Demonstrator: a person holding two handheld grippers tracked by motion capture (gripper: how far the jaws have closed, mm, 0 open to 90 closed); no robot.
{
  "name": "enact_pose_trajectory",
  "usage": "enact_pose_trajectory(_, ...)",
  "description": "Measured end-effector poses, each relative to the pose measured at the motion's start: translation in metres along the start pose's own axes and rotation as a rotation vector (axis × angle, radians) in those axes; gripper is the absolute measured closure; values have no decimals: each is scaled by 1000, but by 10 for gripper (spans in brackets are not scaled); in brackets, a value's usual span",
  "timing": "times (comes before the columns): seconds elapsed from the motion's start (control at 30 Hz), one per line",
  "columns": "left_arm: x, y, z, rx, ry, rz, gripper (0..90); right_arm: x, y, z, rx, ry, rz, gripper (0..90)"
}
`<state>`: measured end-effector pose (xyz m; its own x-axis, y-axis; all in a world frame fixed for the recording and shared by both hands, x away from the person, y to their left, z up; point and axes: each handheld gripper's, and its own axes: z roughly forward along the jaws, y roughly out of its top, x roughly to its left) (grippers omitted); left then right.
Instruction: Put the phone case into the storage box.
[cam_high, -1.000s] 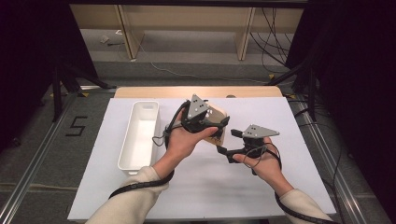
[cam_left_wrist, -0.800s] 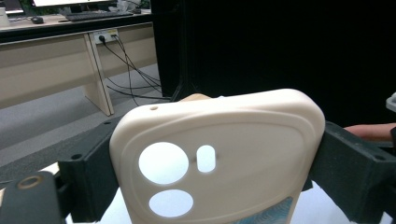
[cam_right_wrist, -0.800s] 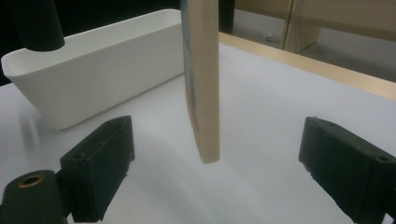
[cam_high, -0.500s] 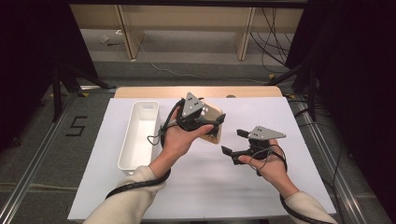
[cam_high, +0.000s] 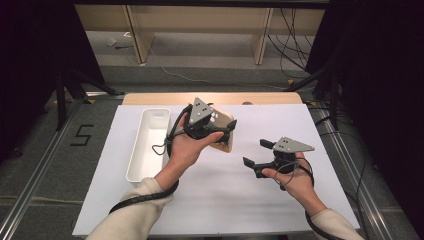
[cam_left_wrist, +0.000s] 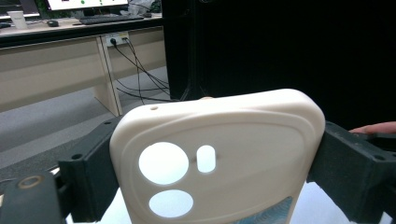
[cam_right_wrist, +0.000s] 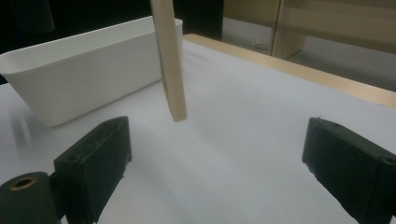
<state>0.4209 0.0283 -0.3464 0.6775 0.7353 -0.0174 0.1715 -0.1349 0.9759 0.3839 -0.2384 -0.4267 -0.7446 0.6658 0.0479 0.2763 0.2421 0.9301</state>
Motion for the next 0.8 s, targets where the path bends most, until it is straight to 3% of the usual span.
enact_pose_trajectory(0.8, 21, 8, -21, -16, 57, -1, 107, -4, -10, -25, -23, -34, -6, 91)
